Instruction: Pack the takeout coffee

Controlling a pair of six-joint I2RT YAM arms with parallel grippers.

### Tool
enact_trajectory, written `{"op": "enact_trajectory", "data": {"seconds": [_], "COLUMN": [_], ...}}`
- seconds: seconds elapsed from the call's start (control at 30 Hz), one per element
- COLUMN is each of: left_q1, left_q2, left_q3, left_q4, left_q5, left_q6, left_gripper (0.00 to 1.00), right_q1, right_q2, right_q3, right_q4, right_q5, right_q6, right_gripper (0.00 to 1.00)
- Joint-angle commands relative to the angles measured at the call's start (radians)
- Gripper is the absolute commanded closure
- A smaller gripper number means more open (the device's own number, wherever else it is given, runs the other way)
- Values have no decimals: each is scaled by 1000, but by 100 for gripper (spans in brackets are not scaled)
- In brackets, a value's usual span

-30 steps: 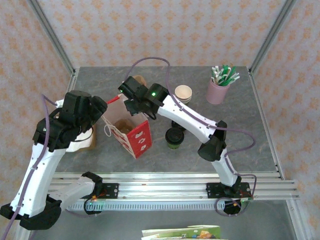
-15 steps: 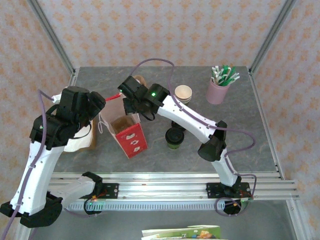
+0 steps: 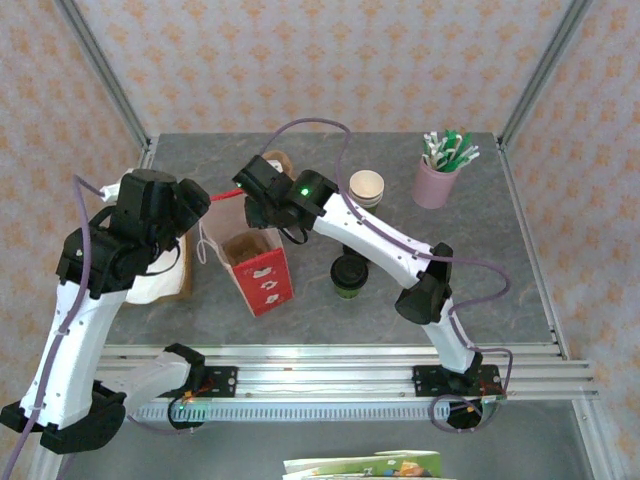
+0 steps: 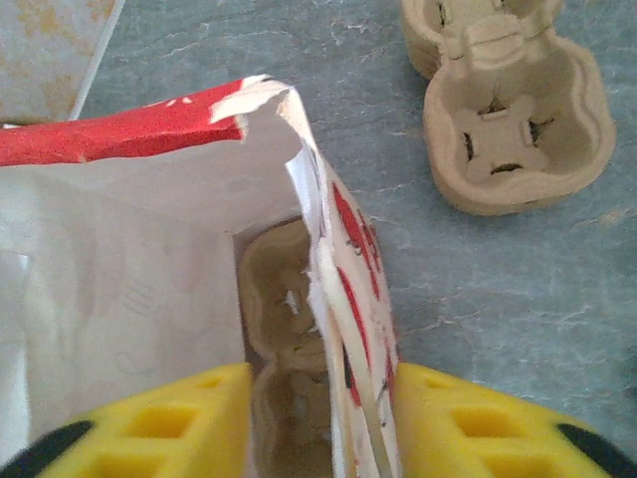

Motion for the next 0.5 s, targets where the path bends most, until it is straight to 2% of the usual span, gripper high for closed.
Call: {"op": "enact_trajectory", "data": {"seconds": [0.0,0.2,0.33,0.47], "left_q1": [5,5,5,5], "left_q2": [24,107,150,181], "left_q3": [69,247,333,366], "left_q4": [-46,-107,-120,-84], "left_q5": [-55,-90,-87,-16], "left_q6": [49,114,162,221], "left_gripper": [7,2,1,1], "right_q1": [3,4,0,-39], "right_q2": [-39,-128,-204,-299], "right_q3": [56,56,45,-32], "right_q4": [-38,-60,-87,-125], "right_q5": [49,83,142,164], "right_q6": [3,6,5,28], "right_gripper": [45,25,21,20]}}
